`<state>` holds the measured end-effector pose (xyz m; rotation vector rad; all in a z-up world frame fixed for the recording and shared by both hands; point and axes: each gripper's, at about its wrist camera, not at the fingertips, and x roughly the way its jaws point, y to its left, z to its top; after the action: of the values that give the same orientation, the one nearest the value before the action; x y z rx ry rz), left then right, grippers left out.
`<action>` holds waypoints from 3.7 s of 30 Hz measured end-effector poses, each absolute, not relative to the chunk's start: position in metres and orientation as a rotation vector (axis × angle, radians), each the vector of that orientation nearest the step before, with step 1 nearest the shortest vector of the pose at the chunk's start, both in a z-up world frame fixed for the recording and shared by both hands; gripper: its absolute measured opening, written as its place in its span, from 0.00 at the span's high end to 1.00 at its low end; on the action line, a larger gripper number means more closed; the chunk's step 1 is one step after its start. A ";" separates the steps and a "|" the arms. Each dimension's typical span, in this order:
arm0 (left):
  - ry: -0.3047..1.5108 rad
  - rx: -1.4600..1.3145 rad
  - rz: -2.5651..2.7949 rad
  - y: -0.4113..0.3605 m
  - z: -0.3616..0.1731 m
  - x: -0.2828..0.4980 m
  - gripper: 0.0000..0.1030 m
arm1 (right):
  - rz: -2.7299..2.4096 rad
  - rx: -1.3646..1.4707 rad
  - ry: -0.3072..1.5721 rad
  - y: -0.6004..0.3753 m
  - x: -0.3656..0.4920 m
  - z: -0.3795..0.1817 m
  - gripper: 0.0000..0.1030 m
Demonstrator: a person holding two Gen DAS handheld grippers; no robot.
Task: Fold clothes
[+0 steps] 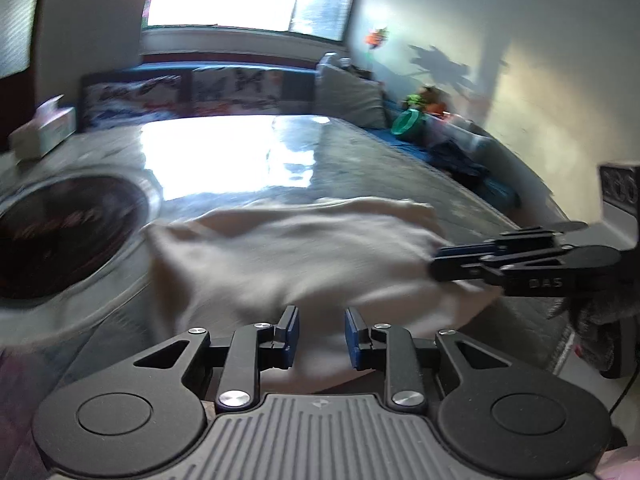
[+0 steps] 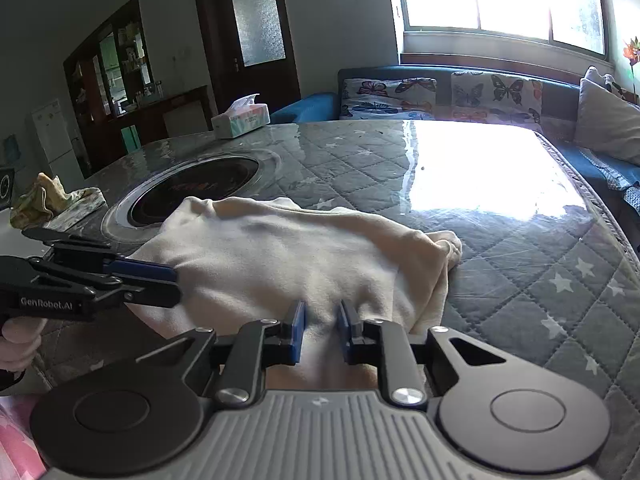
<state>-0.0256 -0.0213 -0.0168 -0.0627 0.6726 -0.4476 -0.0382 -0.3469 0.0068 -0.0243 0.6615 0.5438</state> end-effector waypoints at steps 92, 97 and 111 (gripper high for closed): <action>0.632 -0.096 -0.440 -0.021 0.008 0.049 0.59 | 0.607 0.095 0.679 -0.313 0.029 0.015 0.00; 0.660 -0.108 -0.439 -0.015 0.000 0.031 0.56 | 0.676 0.094 0.662 -0.320 0.006 0.016 0.00; 0.681 -0.108 -0.398 -0.005 -0.014 0.020 0.57 | 0.651 0.190 0.701 -0.345 -0.025 0.002 0.00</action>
<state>0.0196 -0.0054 -0.0139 -0.1081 0.6807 -0.3982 -0.0248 -0.3455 0.0022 0.1895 0.7013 0.6511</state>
